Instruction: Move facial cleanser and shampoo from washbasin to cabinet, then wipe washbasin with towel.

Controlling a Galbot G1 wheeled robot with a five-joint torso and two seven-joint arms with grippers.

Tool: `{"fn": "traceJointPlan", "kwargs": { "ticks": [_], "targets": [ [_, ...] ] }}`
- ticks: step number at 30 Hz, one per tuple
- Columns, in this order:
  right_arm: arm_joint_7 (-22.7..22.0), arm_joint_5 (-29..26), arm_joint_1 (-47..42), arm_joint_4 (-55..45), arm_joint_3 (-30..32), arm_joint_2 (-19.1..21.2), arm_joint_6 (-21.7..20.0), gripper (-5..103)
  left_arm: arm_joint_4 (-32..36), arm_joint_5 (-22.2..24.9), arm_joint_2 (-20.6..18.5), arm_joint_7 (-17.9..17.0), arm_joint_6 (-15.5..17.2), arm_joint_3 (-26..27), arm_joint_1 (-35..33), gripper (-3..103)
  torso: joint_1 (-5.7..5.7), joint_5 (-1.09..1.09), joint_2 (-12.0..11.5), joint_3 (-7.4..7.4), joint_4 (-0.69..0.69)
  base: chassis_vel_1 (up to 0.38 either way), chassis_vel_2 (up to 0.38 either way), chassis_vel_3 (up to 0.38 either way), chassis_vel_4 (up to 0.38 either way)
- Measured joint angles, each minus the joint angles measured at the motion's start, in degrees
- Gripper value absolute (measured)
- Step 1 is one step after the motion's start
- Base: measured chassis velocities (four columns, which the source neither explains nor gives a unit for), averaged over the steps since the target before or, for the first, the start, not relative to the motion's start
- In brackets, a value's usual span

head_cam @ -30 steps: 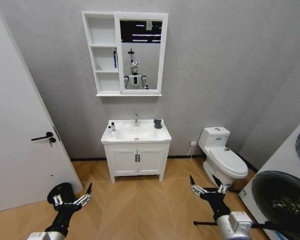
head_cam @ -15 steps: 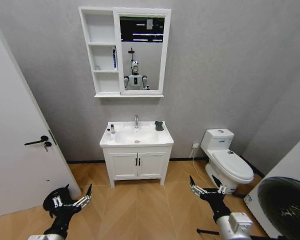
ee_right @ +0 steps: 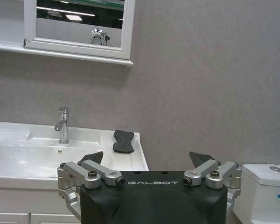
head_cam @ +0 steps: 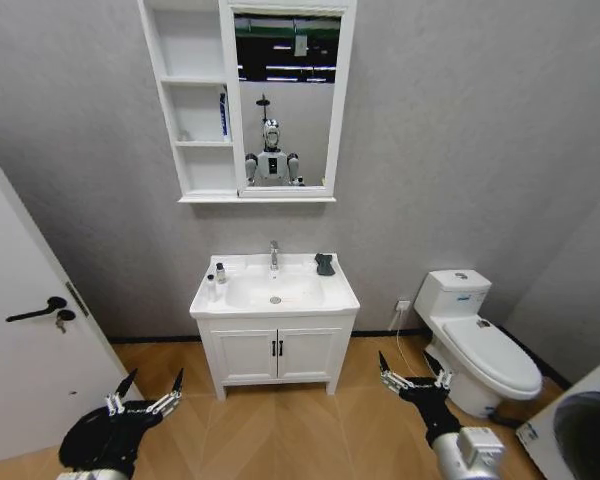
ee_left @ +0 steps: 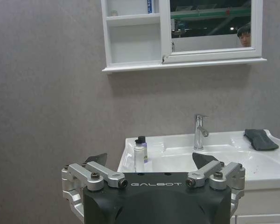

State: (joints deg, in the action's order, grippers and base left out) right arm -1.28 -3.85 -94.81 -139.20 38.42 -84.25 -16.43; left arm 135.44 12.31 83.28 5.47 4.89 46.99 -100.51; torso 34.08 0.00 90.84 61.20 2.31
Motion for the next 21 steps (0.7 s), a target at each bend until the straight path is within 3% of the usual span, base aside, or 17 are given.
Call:
{"fn": "traceJointPlan", "kwargs": {
  "ticks": [17,21],
  "targets": [
    [-0.26,0.15,-0.03,1.28,0.07,-0.05,0.77,100,-0.35,-1.59,0.38,-0.60,0.39,-1.84,0.90,100,-0.01,-0.01,0.00,0.00,-0.03,-0.265,0.270,0.267,-0.272],
    [-1.44,-0.08,0.09,2.37,-0.19,-0.17,3.50,100,-0.44,-1.71,0.43,-1.10,0.39,-2.20,0.89,100,-0.01,0.00,0.01,-0.01,0.00,-0.274,0.267,0.264,-0.271]
  ]
}}
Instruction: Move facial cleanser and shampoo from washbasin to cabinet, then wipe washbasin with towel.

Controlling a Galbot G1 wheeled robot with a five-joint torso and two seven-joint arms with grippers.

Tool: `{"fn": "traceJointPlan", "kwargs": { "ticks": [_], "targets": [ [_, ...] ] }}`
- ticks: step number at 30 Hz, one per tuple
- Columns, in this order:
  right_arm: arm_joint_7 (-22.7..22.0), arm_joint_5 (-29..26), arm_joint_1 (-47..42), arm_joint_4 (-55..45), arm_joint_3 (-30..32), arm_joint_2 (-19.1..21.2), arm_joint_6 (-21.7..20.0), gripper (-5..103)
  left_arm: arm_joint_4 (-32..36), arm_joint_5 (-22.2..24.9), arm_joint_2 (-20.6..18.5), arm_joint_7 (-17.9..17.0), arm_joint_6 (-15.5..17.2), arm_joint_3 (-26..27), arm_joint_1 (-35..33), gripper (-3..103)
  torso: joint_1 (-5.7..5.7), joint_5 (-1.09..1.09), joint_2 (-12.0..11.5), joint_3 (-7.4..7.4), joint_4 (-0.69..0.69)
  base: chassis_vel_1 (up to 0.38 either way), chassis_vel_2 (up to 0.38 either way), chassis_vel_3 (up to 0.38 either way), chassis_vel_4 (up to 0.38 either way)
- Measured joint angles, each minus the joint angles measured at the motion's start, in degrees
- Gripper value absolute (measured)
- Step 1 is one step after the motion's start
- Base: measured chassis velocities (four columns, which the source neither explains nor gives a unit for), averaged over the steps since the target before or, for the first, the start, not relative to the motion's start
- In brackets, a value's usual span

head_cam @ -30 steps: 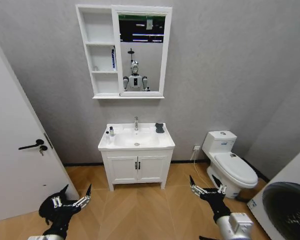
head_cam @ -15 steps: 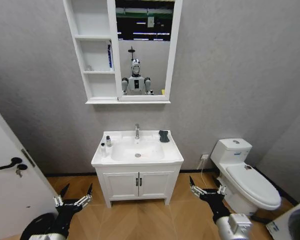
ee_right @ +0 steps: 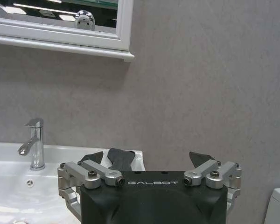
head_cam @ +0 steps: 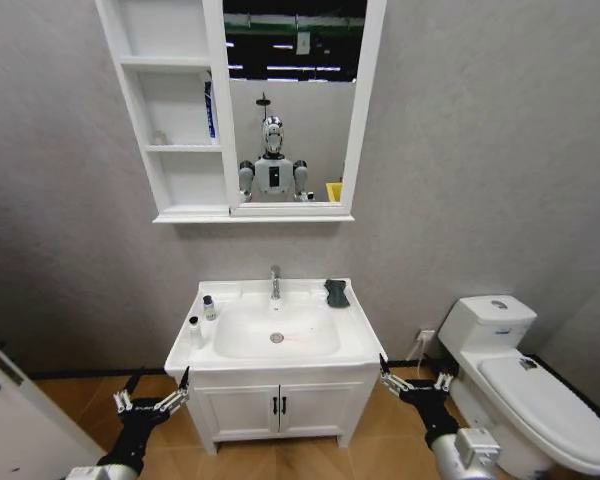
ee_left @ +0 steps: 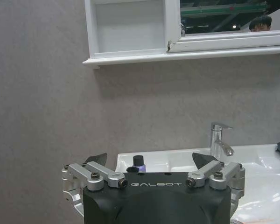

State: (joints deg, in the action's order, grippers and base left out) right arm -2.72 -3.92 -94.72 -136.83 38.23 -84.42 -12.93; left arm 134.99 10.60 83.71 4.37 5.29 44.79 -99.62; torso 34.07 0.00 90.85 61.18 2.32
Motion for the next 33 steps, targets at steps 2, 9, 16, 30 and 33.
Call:
{"fn": "traceJointPlan", "kwargs": {
  "ticks": [2,9,16,30,33],
  "targets": [
    [-0.53,0.00,0.31,0.62,-0.04,-0.01,1.37,100,-0.05,-0.11,0.08,-0.28,-0.04,-0.21,-0.02,100,0.00,0.00,-0.01,0.01,-0.02,-0.253,0.285,0.248,-0.261],
    [-0.60,0.24,0.42,0.76,0.03,0.02,1.04,100,-2.23,-4.66,1.29,-0.96,-4.31,-2.02,-0.68,100,0.07,0.00,-0.03,0.02,0.01,-0.167,0.144,0.140,-0.105],
    [-0.75,0.21,0.85,0.62,0.21,0.13,0.50,100,-8.07,-7.59,1.67,-1.32,-7.81,-3.63,0.84,100,-0.07,0.00,0.03,-0.02,-0.05,0.027,-0.002,-0.014,0.024],
    [-2.25,-0.56,1.44,1.33,1.19,0.34,1.16,100,-21.34,-9.96,2.10,-3.37,-3.62,-6.33,12.88,100,0.02,-0.01,-0.01,0.01,-0.03,0.018,-0.010,-0.013,0.011],
    [-2.31,-0.62,1.40,1.69,1.32,0.37,1.58,100,-23.19,-8.65,2.05,-3.97,-0.89,-6.46,15.49,100,0.01,-0.01,-0.01,0.01,-0.03,0.000,0.000,0.000,0.000]
  ]
}}
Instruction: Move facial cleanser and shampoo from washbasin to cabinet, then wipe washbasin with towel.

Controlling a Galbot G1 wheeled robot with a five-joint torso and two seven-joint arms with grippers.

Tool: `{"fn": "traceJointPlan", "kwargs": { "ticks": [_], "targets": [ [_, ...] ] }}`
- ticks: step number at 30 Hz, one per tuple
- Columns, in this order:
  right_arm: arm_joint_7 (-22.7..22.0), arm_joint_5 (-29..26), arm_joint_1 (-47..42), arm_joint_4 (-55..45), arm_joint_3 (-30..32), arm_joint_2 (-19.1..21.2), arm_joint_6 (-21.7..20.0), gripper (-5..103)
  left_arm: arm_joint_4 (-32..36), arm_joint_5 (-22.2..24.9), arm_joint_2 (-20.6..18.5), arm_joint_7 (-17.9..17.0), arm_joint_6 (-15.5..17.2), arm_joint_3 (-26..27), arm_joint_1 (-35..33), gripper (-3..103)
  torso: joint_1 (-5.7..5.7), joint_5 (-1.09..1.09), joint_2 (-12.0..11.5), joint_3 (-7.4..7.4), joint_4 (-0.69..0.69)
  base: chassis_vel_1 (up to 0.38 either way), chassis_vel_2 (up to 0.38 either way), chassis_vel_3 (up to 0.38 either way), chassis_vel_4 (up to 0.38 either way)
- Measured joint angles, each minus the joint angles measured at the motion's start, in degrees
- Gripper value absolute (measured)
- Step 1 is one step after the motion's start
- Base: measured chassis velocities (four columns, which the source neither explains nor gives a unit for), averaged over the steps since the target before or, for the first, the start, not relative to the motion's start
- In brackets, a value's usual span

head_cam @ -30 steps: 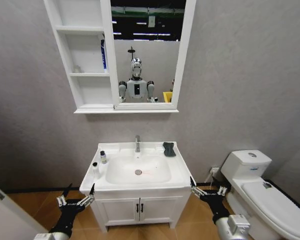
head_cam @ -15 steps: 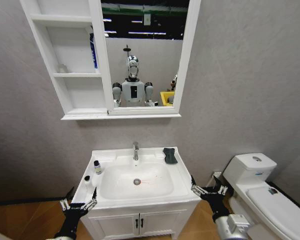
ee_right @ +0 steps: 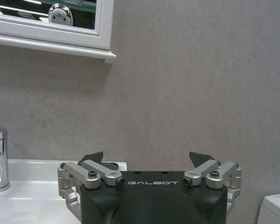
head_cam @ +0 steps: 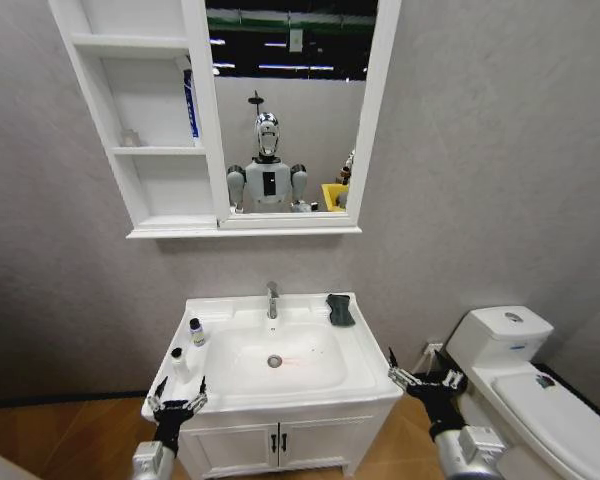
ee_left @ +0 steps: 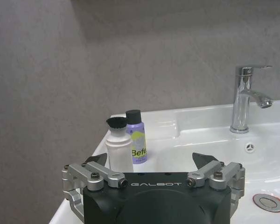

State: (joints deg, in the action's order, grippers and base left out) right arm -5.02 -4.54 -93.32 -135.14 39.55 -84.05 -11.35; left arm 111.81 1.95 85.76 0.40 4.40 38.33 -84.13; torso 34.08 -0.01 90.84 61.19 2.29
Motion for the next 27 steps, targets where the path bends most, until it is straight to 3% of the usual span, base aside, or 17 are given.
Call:
{"fn": "traceJointPlan", "kwargs": {
  "ticks": [8,16,21,26,27],
  "targets": [
    [-0.01,-0.73,0.04,0.66,0.82,0.64,0.70,100,-6.21,4.51,-3.21,-4.00,4.09,1.22,9.01,100,0.00,0.01,0.00,0.00,0.01,0.000,0.000,0.000,0.000],
    [0.05,-0.75,0.05,1.38,1.06,0.89,0.97,100,-10.96,8.19,-4.46,-4.19,4.88,2.11,12.71,103,0.00,0.01,0.00,0.00,-0.01,0.000,0.000,0.000,0.000],
    [0.18,-0.49,0.03,1.41,1.20,0.74,0.76,100,-13.10,9.11,-3.67,-1.11,5.03,1.28,13.76,84,-0.01,0.01,0.00,0.00,0.00,0.000,0.000,0.000,0.000],
    [0.25,-0.03,0.08,1.41,0.86,0.56,0.61,100,-13.51,9.29,-3.51,-0.85,4.93,1.18,14.19,73,-0.01,0.01,0.00,0.00,0.00,0.000,0.000,0.000,0.000],
    [0.26,0.15,0.23,1.41,0.69,0.51,0.46,100,-13.52,9.46,-3.49,-0.80,4.89,1.20,14.27,62,-0.01,0.01,0.00,0.00,0.00,0.000,0.000,0.000,0.000]
  ]
}}
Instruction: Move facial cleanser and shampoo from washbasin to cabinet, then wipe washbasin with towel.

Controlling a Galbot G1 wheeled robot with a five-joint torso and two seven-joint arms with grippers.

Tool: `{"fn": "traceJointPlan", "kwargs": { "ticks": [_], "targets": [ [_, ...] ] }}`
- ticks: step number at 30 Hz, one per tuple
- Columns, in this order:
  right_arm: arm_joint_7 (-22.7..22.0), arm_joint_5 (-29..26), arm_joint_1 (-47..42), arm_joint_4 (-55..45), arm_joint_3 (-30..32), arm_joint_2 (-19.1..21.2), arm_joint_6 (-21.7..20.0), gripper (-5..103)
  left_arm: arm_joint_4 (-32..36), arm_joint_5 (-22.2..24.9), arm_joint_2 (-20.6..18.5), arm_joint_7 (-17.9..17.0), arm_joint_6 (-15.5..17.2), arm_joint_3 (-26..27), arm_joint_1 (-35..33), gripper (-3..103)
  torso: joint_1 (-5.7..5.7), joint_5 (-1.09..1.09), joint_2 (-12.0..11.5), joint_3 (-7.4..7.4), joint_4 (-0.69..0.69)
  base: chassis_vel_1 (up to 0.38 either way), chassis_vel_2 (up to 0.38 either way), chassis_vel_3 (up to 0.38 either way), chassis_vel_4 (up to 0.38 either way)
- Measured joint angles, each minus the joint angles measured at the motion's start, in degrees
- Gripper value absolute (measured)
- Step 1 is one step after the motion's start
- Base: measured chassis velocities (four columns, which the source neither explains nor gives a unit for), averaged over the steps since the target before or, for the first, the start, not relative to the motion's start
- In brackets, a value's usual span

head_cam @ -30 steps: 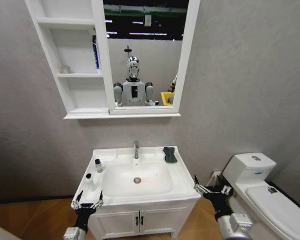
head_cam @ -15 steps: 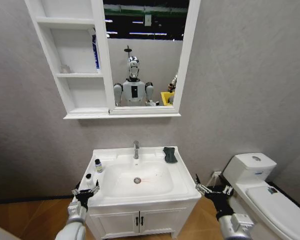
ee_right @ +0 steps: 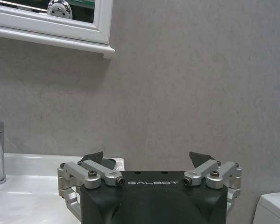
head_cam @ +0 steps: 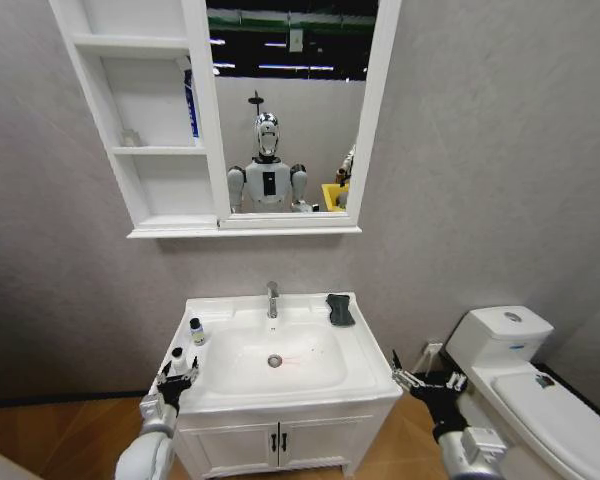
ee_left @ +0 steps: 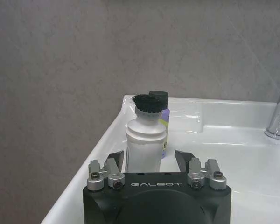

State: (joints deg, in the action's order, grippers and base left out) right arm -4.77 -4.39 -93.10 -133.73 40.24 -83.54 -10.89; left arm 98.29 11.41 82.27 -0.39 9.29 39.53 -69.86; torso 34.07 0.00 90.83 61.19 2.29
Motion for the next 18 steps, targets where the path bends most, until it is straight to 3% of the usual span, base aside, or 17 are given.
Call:
{"fn": "traceJointPlan", "kwargs": {
  "ticks": [2,4,5,8,9,10,13,14,16,17,18],
  "targets": [
    [0.30,0.31,0.20,0.06,-0.20,0.02,-0.31,100,0.24,0.03,-0.01,-0.03,-0.31,0.45,-0.19,51,0.00,0.00,0.00,0.00,0.00,0.000,0.000,0.000,0.000],
    [0.54,0.44,0.20,0.07,-0.20,0.06,-0.41,100,0.62,0.02,-0.05,-0.12,-0.41,0.59,-0.42,51,0.00,0.00,0.00,0.00,0.00,0.000,0.000,0.000,0.000],
    [0.93,0.78,0.23,0.15,-0.27,0.13,-0.58,100,2.10,-0.10,-0.27,-1.01,-0.47,0.77,-1.21,40,0.00,0.01,0.00,0.00,0.00,0.000,0.000,0.000,0.000],
    [1.03,0.97,0.43,0.30,-0.48,0.15,-0.86,100,6.44,0.08,-1.16,-2.75,0.12,0.82,-3.07,40,0.00,0.01,0.00,0.00,-0.01,0.000,0.000,0.000,0.000],
    [1.03,1.03,0.69,0.36,-0.62,0.15,-1.10,100,10.61,1.24,-2.60,-4.23,1.38,0.85,-4.31,32,0.00,0.00,0.00,0.00,-0.01,0.000,0.000,0.000,0.000],
    [1.03,1.03,0.69,0.36,-0.62,0.15,-1.10,100,10.61,1.24,-2.60,-4.23,1.38,0.85,-4.31,32,0.00,0.00,0.00,0.00,-0.01,0.000,0.000,0.000,0.000],
    [1.03,1.22,0.95,0.47,-1.01,0.07,-1.37,100,19.27,5.59,-8.14,-9.05,6.61,1.19,-4.83,32,-0.01,0.02,0.00,0.00,-0.02,0.000,0.000,0.000,0.000],
    [1.03,1.22,0.95,0.47,-1.01,0.07,-1.37,100,19.27,5.59,-8.14,-9.05,6.61,1.19,-4.83,32,-0.01,0.02,0.00,0.00,-0.02,0.000,0.000,0.000,0.000],
    [1.12,1.58,0.98,0.59,-1.50,0.01,-1.44,100,27.20,13.64,-15.95,-16.08,15.90,1.38,-1.72,32,-0.01,0.00,0.00,-0.01,-0.02,0.000,0.000,0.000,0.000],
    [1.12,1.58,0.98,0.59,-1.50,0.01,-1.44,100,27.20,13.64,-15.95,-16.08,15.90,1.38,-1.72,32,-0.01,0.00,0.00,-0.01,-0.02,0.000,0.000,0.000,0.000],
    [1.17,1.71,0.98,0.65,-1.61,-0.11,-1.44,100,29.29,17.62,-19.23,-19.04,19.43,1.30,0.25,32,-0.01,-0.03,0.01,-0.01,0.01,0.000,0.000,0.000,0.000]
  ]
}}
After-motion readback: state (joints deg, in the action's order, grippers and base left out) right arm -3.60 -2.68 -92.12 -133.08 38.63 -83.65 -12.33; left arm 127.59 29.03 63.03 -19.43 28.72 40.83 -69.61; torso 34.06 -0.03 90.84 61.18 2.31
